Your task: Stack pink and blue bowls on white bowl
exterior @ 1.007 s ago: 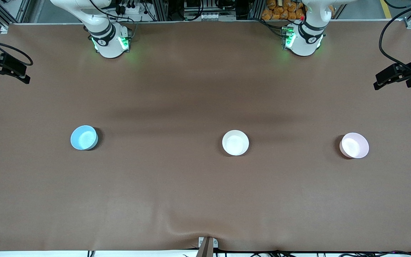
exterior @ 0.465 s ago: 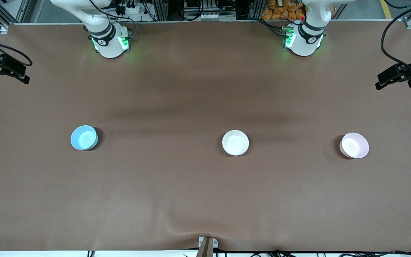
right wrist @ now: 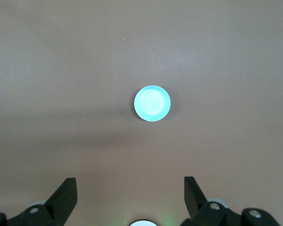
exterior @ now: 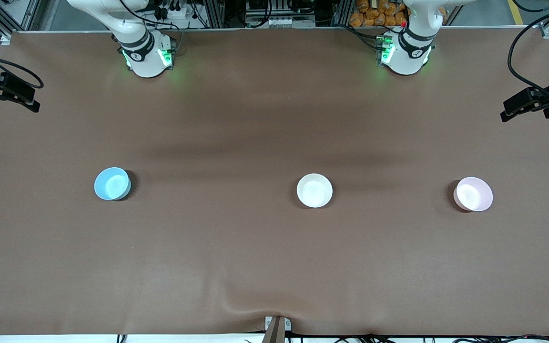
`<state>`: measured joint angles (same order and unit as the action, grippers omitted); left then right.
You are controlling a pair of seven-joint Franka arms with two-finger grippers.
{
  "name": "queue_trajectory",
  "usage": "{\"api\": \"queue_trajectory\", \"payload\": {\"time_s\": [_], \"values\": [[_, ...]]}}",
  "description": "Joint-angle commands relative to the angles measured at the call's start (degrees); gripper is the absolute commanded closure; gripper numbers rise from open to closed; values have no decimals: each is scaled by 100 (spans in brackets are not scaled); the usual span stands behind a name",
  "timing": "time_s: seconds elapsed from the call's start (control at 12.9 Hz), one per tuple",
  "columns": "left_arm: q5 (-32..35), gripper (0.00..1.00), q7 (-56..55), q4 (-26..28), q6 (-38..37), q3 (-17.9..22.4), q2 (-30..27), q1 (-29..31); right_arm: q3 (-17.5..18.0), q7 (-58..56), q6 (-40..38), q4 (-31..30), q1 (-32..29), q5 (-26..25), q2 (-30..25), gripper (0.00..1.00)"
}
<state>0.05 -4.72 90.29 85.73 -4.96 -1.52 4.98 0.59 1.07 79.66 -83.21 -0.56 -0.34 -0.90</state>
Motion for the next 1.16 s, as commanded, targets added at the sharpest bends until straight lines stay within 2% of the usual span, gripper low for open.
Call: {"api": "queue_trajectory", "payload": {"time_s": [0.0, 0.23, 0.54, 0.77, 1.08], "values": [[30, 0, 112, 15, 58, -23, 72, 30, 46, -28, -3, -63, -67, -54, -86, 0], [39, 0, 112, 234, 355, -14, 178, 38, 46, -28, 23, -63, -67, -54, -77, 0], [39, 0, 138, 832, 1269, -14, 353, 162, 46, -37, 32, -98, -49, -63, -59, 0], [39, 0, 138, 868, 1700, -14, 853, 284, 46, -28, 32, -107, -84, -54, -77, 0], [30, 0, 129, 876, 1736, -22, 1232, 302, 46, -28, 23, -107, -84, -54, -85, 0]]}}
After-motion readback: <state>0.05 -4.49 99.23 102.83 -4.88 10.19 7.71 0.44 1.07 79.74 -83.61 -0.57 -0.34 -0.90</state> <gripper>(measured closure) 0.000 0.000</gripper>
